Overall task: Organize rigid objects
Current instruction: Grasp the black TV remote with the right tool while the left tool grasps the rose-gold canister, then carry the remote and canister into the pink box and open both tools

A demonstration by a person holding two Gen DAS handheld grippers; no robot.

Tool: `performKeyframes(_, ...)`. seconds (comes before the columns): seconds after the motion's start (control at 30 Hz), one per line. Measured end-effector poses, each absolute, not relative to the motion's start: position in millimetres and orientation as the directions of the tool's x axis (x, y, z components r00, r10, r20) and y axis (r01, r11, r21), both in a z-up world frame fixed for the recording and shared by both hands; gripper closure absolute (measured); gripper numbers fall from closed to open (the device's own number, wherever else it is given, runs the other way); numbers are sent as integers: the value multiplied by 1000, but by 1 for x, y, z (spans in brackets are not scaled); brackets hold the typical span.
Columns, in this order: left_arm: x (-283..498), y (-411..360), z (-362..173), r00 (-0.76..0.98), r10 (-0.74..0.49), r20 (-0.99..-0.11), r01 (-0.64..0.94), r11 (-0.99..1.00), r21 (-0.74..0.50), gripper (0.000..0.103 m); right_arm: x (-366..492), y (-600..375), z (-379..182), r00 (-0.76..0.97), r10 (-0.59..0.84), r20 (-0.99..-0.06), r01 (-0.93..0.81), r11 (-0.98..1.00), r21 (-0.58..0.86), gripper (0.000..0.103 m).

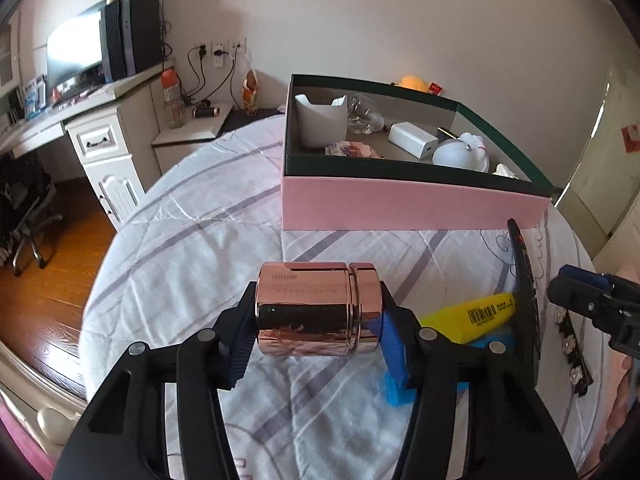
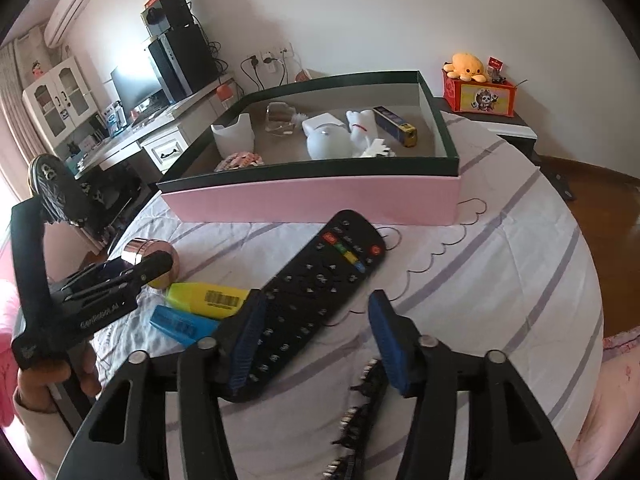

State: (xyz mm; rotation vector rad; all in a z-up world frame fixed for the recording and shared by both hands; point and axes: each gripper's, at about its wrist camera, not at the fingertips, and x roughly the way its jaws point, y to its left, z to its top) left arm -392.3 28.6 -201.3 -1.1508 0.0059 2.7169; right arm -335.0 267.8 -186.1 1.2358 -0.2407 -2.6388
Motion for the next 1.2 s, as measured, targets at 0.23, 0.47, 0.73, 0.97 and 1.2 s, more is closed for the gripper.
performKeyframes(0.23, -378, 28, -196, -693, 146, -706, -199, -980, -7, 48, -341, 257, -193, -629, -208, -749, -1, -963, 268, 36)
performKeyframes(0.47, -367, 23, -193, -692, 159, -704, -231, -973, 7, 48, -362, 253, -210, -604, -174, -778, -64, -962, 265, 34)
performKeyframes(0.73, -354, 25, -189, -696, 191, -692, -263, -965, -2, 48, -348, 262, -209, -572, -148, -807, 20, -986, 167, 57)
performKeyframes(0.97, -353, 36, -195, -681, 213, -700, -282, -959, -17, 48, -340, 251, -212, -568, -53, -821, 53, -998, 27, 58)
performKeyframes(1.2, -347, 34, -190, -693, 214, -688, -268, -963, -29, 48, -339, 253, -213, -609, -91, -788, 90, -995, 46, 59)
